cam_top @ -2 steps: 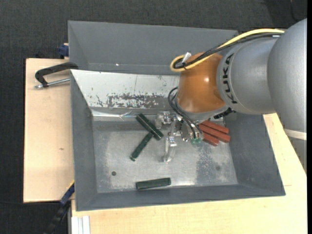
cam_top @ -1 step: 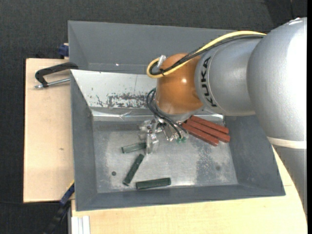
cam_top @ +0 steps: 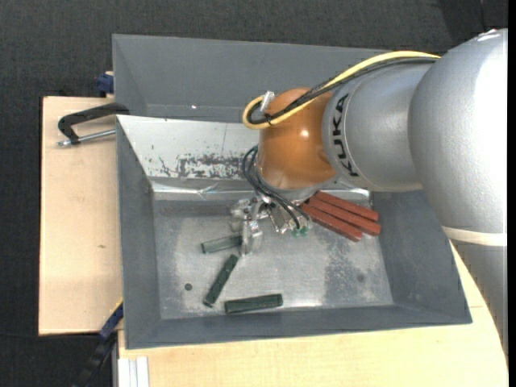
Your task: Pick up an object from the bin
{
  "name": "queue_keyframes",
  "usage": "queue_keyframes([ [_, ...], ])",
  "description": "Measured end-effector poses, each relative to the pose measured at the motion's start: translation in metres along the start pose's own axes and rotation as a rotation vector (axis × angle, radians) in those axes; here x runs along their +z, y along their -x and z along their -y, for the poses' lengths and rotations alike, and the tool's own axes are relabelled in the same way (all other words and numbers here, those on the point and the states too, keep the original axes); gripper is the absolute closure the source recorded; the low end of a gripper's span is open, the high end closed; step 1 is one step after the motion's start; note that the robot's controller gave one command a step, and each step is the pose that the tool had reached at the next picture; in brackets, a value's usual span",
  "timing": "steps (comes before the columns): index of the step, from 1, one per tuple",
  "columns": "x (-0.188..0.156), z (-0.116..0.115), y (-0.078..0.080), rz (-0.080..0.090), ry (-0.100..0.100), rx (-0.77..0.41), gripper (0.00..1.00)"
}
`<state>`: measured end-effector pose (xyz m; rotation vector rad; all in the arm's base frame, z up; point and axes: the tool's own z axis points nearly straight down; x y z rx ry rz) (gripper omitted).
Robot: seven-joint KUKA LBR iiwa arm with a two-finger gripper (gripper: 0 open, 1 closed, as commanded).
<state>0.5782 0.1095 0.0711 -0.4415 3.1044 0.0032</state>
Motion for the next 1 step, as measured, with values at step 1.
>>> queue_keyframes([
  [1,-0.1366,-0.0085,-0.0003,0.0,-0.001,-0.026,1.0],
])
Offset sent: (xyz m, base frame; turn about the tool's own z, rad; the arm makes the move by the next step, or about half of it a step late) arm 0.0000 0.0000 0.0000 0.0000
